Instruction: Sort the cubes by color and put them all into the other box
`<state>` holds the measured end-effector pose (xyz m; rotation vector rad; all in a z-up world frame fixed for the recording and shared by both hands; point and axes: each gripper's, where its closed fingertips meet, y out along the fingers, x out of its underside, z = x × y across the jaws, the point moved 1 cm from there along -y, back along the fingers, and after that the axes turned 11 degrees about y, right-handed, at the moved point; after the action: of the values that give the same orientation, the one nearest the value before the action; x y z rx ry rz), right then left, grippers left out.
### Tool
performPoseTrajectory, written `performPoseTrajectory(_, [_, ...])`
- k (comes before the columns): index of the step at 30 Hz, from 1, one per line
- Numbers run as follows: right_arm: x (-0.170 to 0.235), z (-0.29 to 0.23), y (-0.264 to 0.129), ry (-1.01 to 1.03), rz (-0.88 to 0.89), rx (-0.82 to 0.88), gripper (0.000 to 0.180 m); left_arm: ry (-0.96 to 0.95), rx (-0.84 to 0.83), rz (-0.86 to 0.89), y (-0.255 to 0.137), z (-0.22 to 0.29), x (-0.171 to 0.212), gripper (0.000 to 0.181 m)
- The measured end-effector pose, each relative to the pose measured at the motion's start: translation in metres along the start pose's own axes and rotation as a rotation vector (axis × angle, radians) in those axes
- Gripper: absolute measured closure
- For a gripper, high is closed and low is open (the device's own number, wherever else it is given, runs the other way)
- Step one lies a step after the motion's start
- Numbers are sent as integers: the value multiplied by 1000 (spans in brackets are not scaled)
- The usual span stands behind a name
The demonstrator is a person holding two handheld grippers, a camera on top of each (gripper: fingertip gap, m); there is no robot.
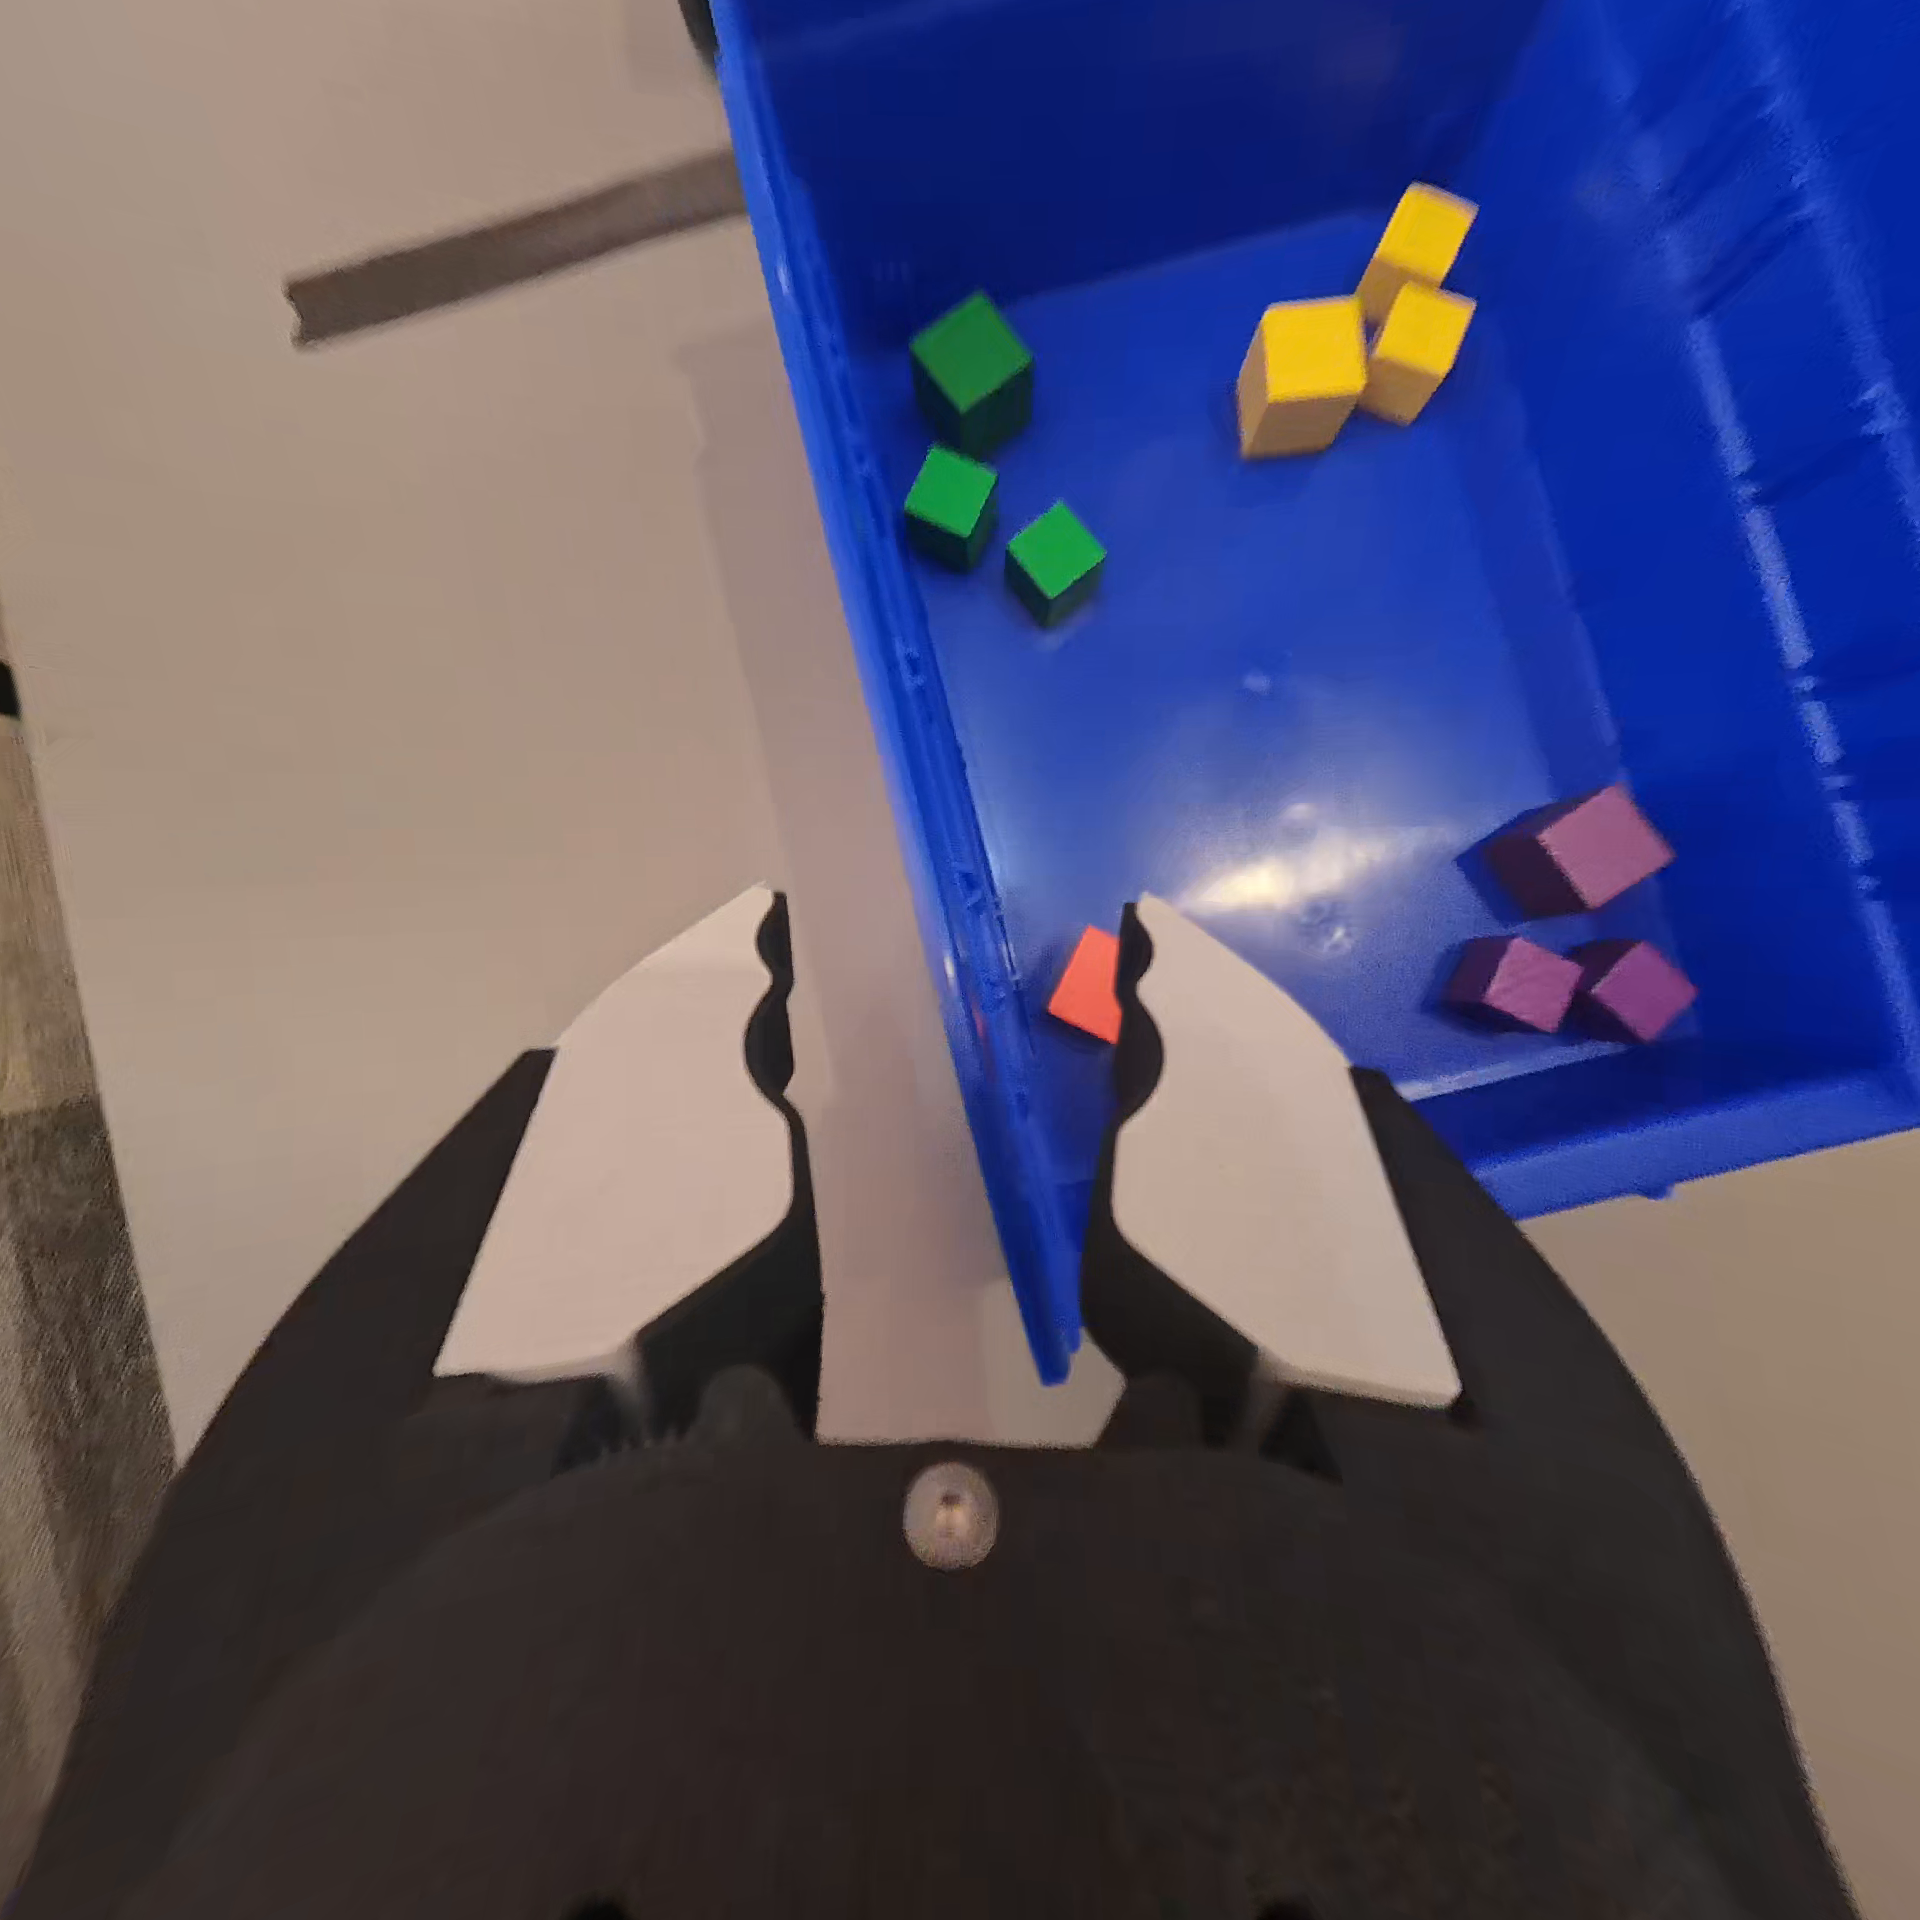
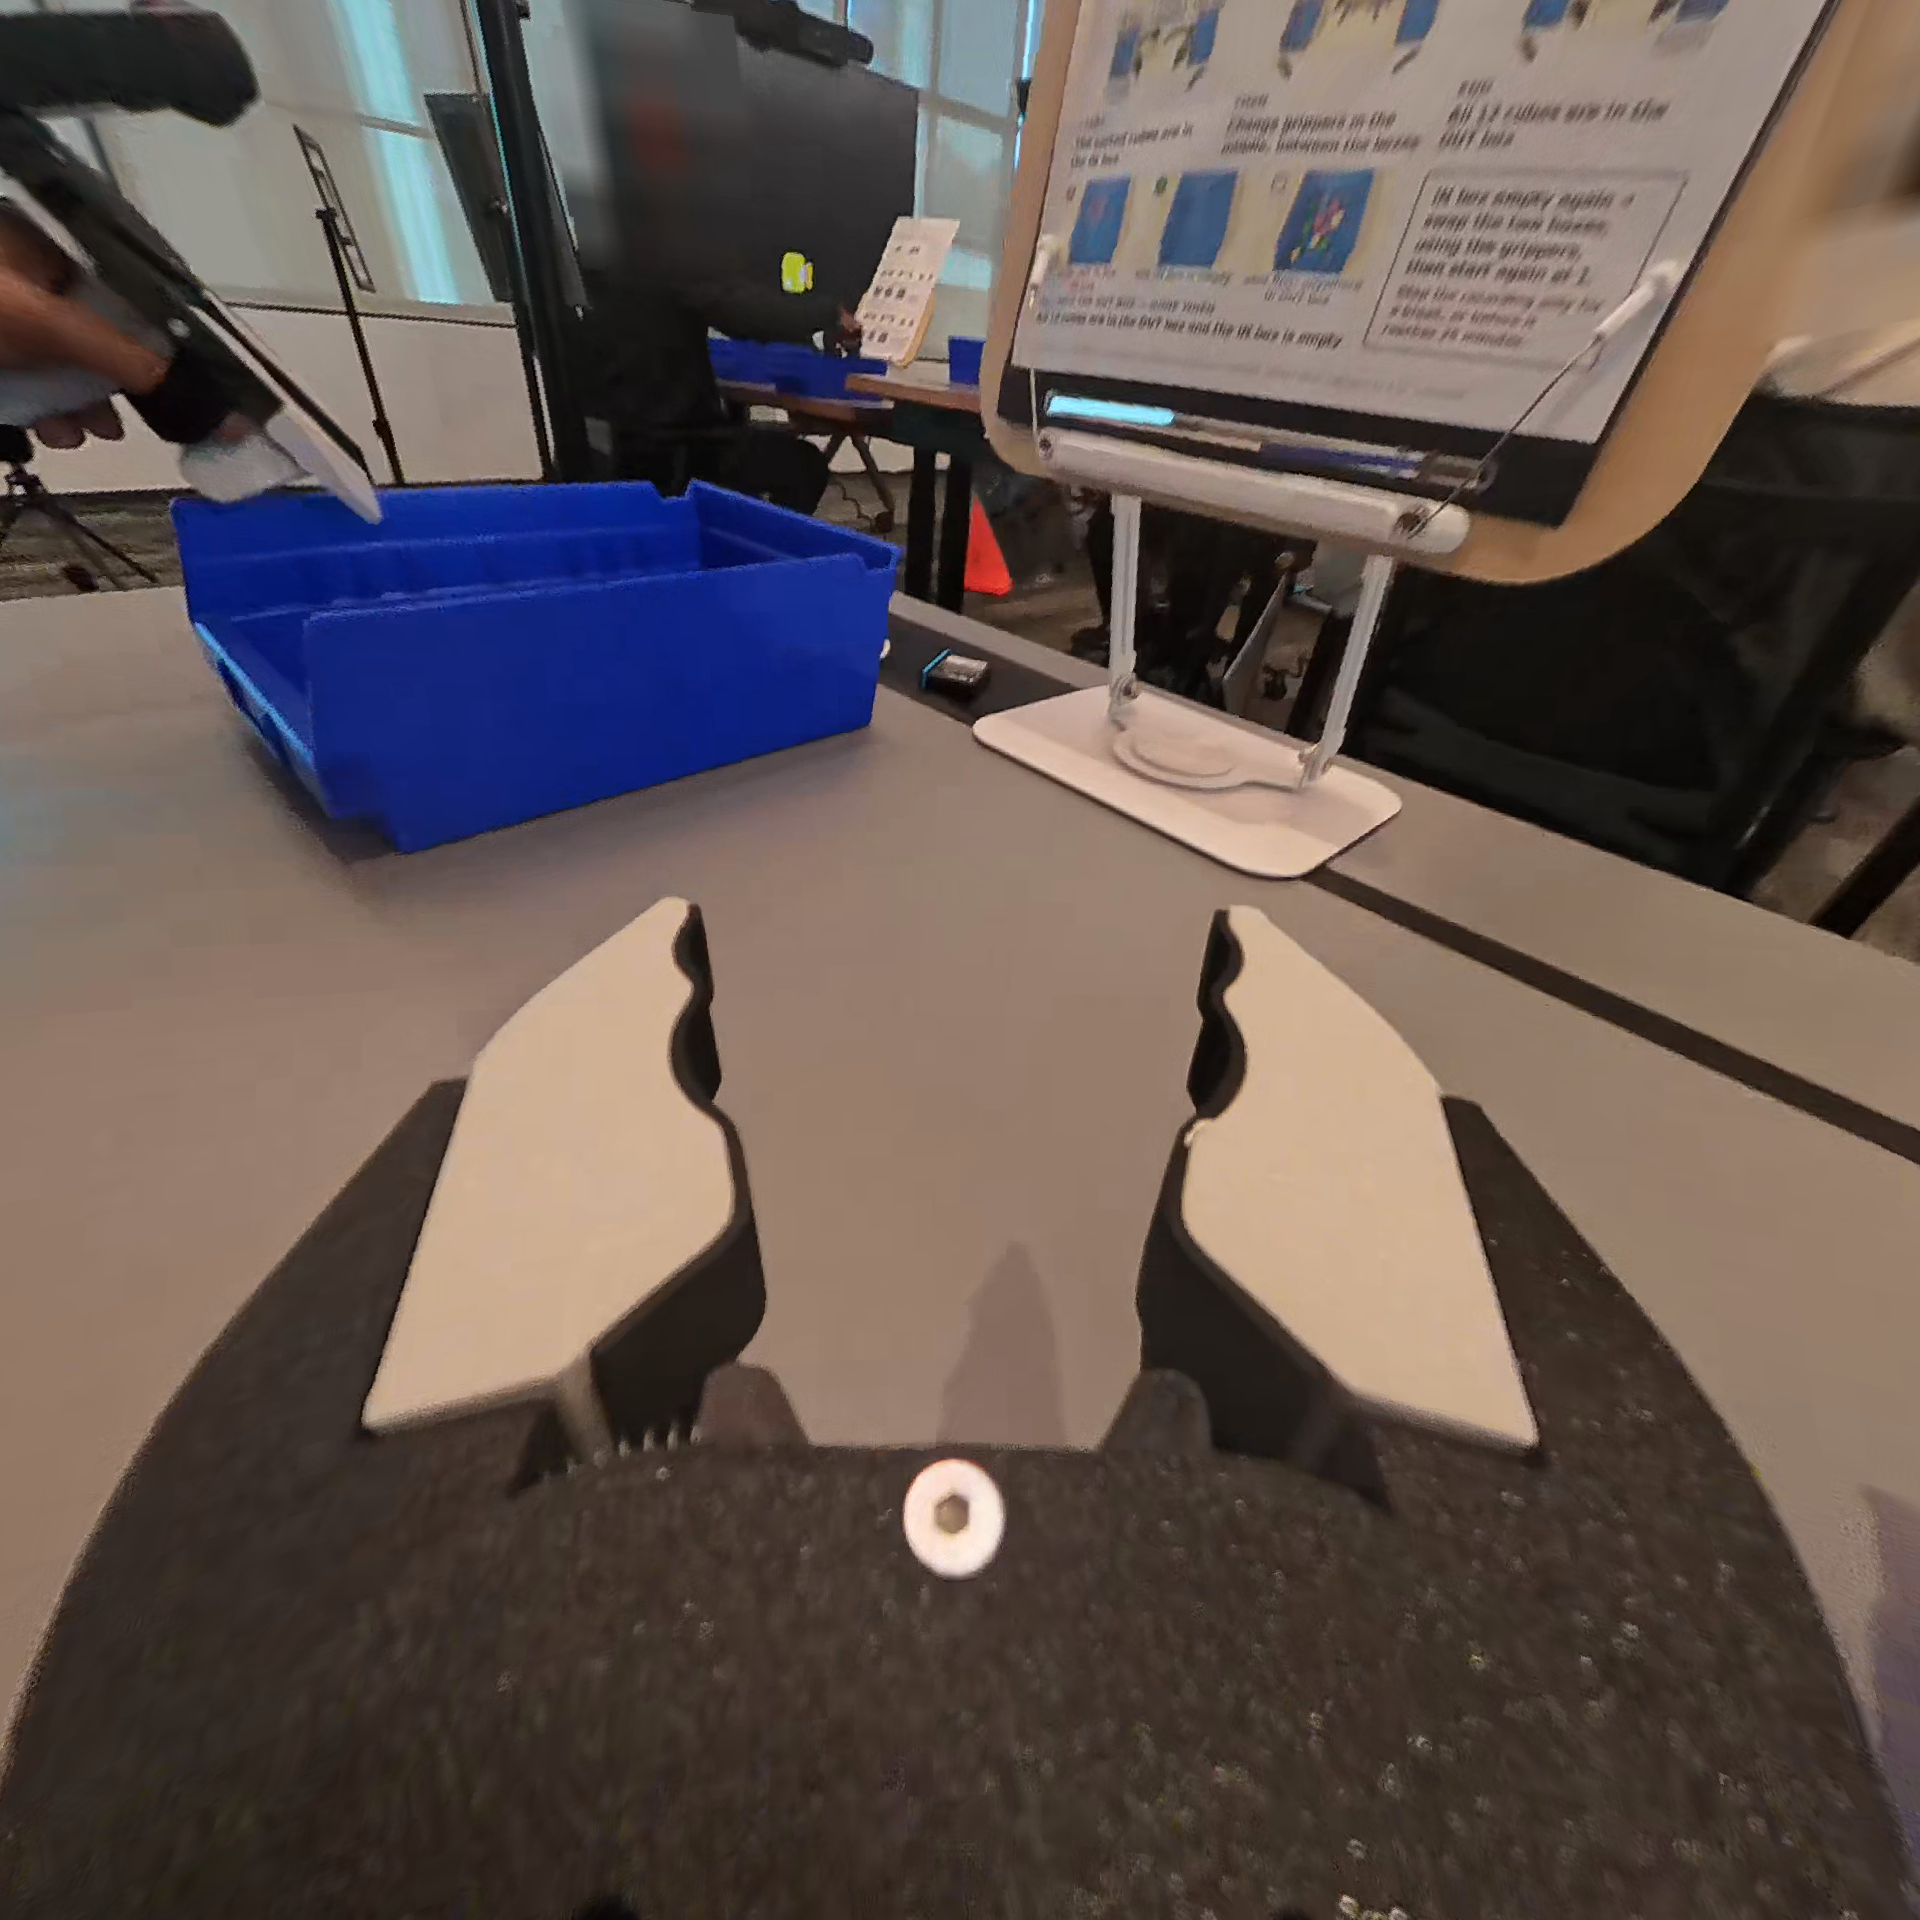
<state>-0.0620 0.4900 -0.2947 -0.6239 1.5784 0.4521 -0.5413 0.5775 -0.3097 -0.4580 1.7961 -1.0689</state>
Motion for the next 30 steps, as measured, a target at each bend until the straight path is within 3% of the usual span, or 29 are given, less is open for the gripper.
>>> performPoseTrajectory(3, [11,3,-1,-2,-40,-7,92,12,31,-120,16,-1,13,136])
performPoseTrajectory(6, [11,0,0,15,-47,-29,97,9,136,-152,26,9,19,169])
performPoseTrajectory(10, [13,-7,0,10,-61,-57,100,-116,220,-108,26,10,18,173])
performPoseTrajectory(16, [19,-16,2,-15,-95,-89,109,-133,187,-136,12,-2,42,177])
performPoseTrajectory(30, [27,-34,6,-15,-130,-157,117,-340,85,-127,-64,-68,174,177])
